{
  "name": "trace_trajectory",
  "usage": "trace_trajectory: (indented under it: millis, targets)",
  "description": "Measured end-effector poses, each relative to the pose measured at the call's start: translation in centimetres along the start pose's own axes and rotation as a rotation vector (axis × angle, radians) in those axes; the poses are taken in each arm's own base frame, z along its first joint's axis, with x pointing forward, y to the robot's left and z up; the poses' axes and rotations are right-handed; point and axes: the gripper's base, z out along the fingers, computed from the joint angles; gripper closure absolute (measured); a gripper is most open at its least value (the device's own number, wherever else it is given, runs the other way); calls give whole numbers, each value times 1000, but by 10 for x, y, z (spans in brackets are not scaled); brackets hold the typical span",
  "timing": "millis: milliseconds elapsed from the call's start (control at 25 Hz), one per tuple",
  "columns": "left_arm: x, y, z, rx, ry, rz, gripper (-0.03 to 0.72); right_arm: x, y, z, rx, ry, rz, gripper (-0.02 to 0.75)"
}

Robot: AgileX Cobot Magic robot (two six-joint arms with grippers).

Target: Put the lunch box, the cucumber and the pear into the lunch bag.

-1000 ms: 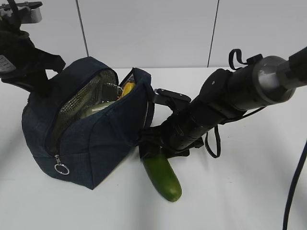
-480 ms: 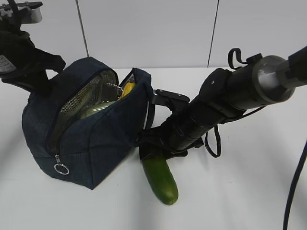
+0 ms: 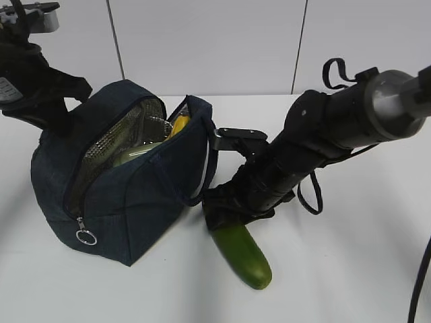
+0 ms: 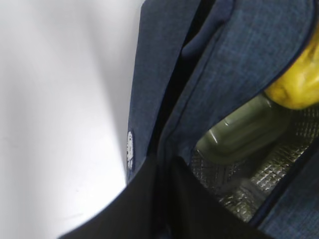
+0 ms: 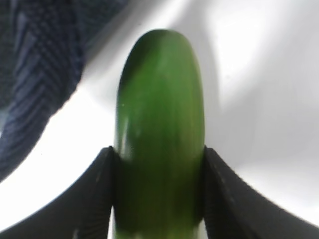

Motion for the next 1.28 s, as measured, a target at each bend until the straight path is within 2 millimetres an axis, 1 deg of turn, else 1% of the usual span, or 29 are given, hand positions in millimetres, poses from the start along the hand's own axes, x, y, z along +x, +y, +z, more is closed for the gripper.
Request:
trace_trajectory:
  millis: [120, 320, 480, 600, 920, 1080, 1200, 1280]
  targets:
    - [0, -1, 0, 7, 0, -5, 685, -1, -3, -9, 14, 5, -28, 391]
    - [0, -4, 0, 46, 2, -30, 685, -5, 1, -25, 26, -24, -54, 391]
    - [0, -6, 0, 71, 2, -42, 685, -8, 7, -43, 33, -52, -85, 391]
    - [0, -8, 0, 91, 3, -50, 685, -10, 11, -60, 57, -80, -104, 391]
    - [-2, -15, -1, 170, -21, -53, 685, -12, 29, -118, 93, -199, -153, 391]
    - [-3, -20, -2, 219, -32, -49, 685, -13, 38, -144, 90, -283, -166, 391]
    - [-4, -22, -3, 244, -37, -40, 685, -17, 44, -157, 61, -364, -136, 391]
    - [-4, -23, -3, 255, -40, -35, 685, -21, 48, -161, 25, -408, -92, 391]
